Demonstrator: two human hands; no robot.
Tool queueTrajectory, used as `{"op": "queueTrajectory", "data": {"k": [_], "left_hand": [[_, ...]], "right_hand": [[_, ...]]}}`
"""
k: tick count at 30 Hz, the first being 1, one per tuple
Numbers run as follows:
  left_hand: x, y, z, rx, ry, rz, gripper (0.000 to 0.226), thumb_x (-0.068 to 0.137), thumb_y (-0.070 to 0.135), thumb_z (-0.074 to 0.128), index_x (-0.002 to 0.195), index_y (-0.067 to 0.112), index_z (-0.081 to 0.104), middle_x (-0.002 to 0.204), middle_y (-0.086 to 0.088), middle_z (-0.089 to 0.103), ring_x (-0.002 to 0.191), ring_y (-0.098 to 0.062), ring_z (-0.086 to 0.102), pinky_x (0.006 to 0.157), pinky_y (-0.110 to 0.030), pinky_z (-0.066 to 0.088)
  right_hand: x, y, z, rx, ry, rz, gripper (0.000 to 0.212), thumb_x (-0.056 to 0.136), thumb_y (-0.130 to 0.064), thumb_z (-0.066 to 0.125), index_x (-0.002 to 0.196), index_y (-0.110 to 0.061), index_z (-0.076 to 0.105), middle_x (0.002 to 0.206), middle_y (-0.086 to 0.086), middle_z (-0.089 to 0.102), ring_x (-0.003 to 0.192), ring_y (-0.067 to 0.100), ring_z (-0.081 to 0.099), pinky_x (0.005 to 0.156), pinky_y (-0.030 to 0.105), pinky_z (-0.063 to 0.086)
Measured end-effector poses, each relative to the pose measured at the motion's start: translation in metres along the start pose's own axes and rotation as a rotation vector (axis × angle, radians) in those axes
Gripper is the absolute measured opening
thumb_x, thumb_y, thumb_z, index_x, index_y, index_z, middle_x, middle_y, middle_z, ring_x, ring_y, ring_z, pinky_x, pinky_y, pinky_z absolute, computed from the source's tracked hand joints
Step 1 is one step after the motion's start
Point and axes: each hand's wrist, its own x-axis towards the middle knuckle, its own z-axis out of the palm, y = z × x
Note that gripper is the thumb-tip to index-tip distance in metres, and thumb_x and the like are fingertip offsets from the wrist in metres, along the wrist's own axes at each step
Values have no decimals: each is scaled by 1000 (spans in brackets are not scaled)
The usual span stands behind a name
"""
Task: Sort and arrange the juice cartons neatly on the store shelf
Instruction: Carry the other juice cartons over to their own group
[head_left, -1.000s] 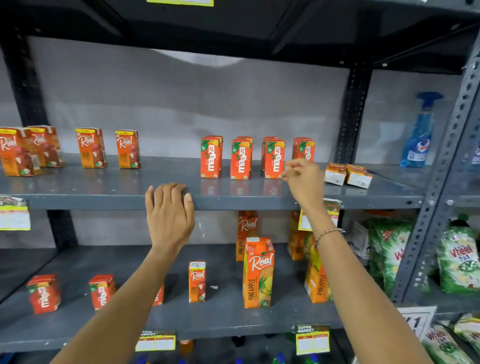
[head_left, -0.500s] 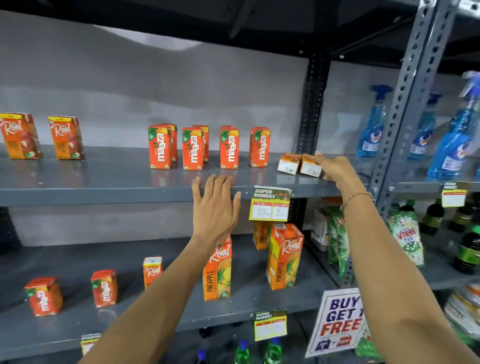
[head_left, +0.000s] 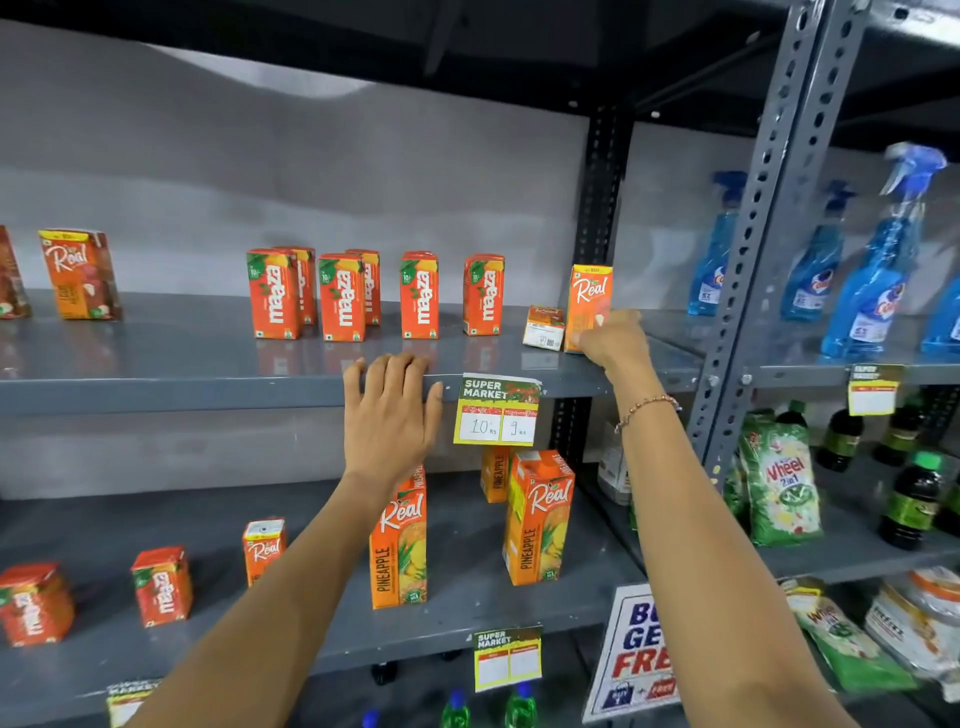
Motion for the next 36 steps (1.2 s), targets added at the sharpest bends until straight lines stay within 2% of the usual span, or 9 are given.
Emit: {"op": "queueTrajectory", "data": {"k": [4,11,15,19,22,24,29,32,36], "left_hand": [[1,1,-3,33,-50,-11,36,94,37,41,109,11,61,110,-7,64,105,-26,57,101,-43,27],[-3,-46,-30,52,-197,148,48,94,42,39,124,8,57,121,-9,63,114,-26,57,101,-42,40],[-16,-124,-56,117,-192,33,49,94,43,36,121,7,57,120,-12,62,113,-29,56,101,-40,33],[-33,-209,-84,178,-149,-7,46,94,38,37,115,3,58,115,-13,63,107,-32,57,97,-41,36],[-44,-273,-105,233,-155,-86,44,95,35,34,114,4,59,112,-13,63,104,-34,57,94,-42,37],[-54,-323,-121,268,-173,-129,44,96,34,33,115,4,59,113,-12,64,104,-34,57,94,-42,37],[-66,-430,-158,260,-172,-262,48,97,37,30,115,4,59,115,-13,64,105,-34,55,98,-40,34],[-68,-471,-169,230,-179,-256,47,97,36,28,110,5,60,109,-12,65,99,-34,57,93,-37,34],[-73,-495,-163,172,-132,-174,43,97,33,30,109,4,60,107,-11,64,95,-32,56,90,-35,34]], "right_hand": [[-3,10,-1,-45,58,-50,65,77,-28,76,126,-4,41,129,13,58,121,31,55,97,38,43],[-32,-3,10,76,107,-156,53,80,-31,71,119,0,54,126,16,61,116,34,58,93,39,44],[-69,-42,33,413,-160,-245,29,79,-28,73,98,-7,65,94,4,70,81,16,64,80,36,50],[-118,-102,70,677,-463,-298,11,79,-16,74,75,-14,64,81,1,67,78,18,63,83,38,56],[-158,-144,109,664,-638,-373,15,80,-7,72,77,-16,61,75,-1,66,62,7,65,61,20,56],[-189,-177,148,648,-747,-397,18,79,-3,72,74,-16,60,67,-4,65,50,0,63,48,16,52],[-255,-259,254,593,-808,-371,16,72,-7,79,77,-6,64,75,4,65,65,17,61,61,23,59],[-277,-301,316,473,-706,-387,45,64,-22,86,101,-5,68,99,8,73,84,20,68,76,37,60],[-296,-337,367,208,-504,-488,60,59,-40,86,107,-11,64,106,3,71,97,22,66,72,27,46]]}}
